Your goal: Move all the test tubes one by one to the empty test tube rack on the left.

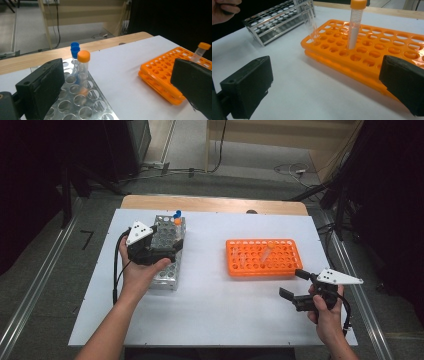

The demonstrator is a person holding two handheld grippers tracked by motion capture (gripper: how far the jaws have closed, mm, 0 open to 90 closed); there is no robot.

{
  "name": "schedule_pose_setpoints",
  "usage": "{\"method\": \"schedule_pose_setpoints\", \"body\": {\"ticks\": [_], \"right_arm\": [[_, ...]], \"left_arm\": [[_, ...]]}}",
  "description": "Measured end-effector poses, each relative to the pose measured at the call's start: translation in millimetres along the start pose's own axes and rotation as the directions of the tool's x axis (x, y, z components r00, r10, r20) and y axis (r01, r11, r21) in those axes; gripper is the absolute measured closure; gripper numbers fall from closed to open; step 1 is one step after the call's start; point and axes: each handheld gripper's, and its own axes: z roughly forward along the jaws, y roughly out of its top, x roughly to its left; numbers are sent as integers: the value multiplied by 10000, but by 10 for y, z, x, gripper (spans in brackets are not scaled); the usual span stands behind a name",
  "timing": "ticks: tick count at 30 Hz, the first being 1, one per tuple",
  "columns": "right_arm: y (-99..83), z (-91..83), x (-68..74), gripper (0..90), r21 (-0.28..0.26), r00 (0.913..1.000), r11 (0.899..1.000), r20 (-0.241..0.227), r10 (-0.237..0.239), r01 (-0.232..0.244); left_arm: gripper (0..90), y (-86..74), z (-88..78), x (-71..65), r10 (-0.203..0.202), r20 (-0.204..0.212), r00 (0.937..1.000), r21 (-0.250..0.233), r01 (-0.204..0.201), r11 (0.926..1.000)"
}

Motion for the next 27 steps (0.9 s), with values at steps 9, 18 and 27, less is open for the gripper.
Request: {"method": "schedule_pose_setpoints", "body": {"ticks": [9,18,27], "right_arm": [[169,159,-7,0,-118,9999,9999,134,73,-72],[280,403,-93,15,-150,9992,9993,168,356,-353],[310,661,-205,96,147,9970,9983,550,551,-560]], "left_arm": [[0,-119,-198,-209,171,530,9984,-137,-164,9998],[0,-240,-343,-371,159,859,9962,-48,-155,9999],[0,-372,-390,-468,322,1074,9937,172,-342,9993]]}}
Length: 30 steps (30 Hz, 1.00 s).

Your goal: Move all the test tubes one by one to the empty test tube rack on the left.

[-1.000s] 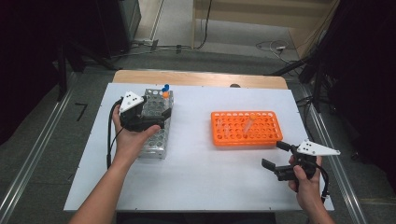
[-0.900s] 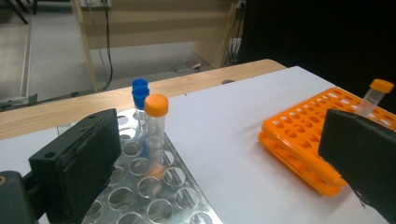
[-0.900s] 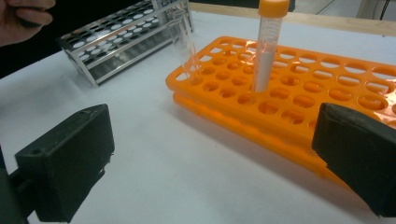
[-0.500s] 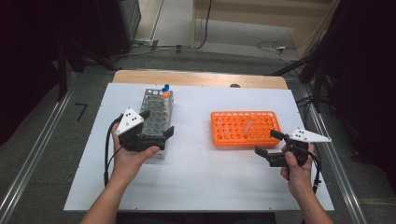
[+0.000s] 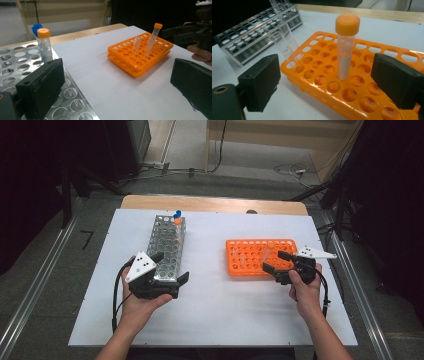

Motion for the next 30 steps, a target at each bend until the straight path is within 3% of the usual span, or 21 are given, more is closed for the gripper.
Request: {"method": "schedule_pose_setpoints", "body": {"ticks": [7,11,18,27,30], "right_arm": [[-5,170,-35,211,238,9982,9996,579,151,-165],[-36,256,-44,328,317,9955,9984,849,431,-459],[-34,395,-19,463,351,9908,9991,1337,203,-252],[-42,436,-30,634,336,9841,9989,1758,270,-334],[-47,428,-38,694,251,9851,9991,1695,297,-344]], "left_arm": [[0,-48,2,-21,-92,49,9999,47,92,9999],[0,-72,3,-21,-212,66,9998,52,211,9998],[0,-115,11,-30,-231,115,9997,161,229,9996],[0,-141,29,-57,-243,182,9995,252,238,9994],[0,-141,32,-65,-233,204,9995,257,228,9994]]}}
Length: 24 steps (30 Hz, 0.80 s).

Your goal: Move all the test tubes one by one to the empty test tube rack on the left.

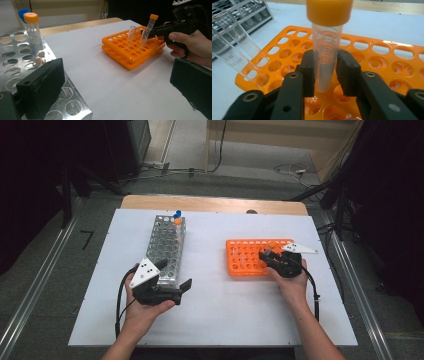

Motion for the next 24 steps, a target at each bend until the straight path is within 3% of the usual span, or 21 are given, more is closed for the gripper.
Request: {"method": "schedule_pose_setpoints", "body": {"ticks": [14,24], "right_arm": [[75,-185,25,724,-452,9998,9988,-70,-200,197],[116,-427,141,725,-349,9966,9977,-555,-605,587]], "left_arm": [[0,13,16,-40,77,145,9999,-9,-77,10000],[0,22,22,-61,104,203,9997,-13,-103,9999]]}}
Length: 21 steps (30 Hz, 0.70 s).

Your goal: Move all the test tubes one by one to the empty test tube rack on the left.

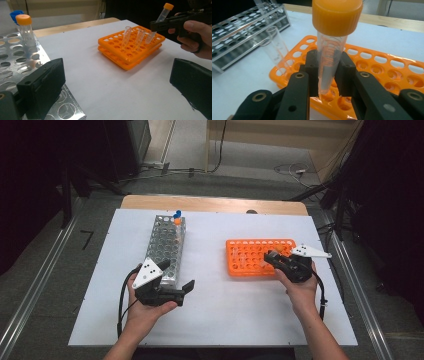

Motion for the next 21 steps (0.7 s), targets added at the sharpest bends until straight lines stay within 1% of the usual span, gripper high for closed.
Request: {"method": "schedule_pose_setpoints", "body": {"ticks": [2,6,10,11,14,17,21], "right_arm": [[0,-38,30,725,32,9999,10000,-103,23,-23],[-5,-107,101,725,110,9994,9998,-297,-191,194],[-13,-162,173,725,135,9980,9994,-549,-309,316],[-17,-175,200,725,153,9973,9992,-638,-368,378],[-34,-196,279,725,268,9960,9980,-709,-545,565],[-53,-203,354,725,363,9936,9971,-928,-639,675],[-73,-203,495,725,441,9888,9956,-1281,-770,832]], "left_arm": [[0,4,1,-9,40,-6,10000,20,-40,10000],[0,13,5,-24,12,80,10000,29,-12,10000],[0,18,8,-38,17,141,9999,-11,-17,10000],[0,19,8,-40,29,151,9999,-9,-29,10000],[0,19,7,-45,42,160,9999,17,-42,10000],[0,22,7,-49,0,190,9998,6,-1,10000],[1,29,8,-70,33,257,9997,9,-33,10000]]}}
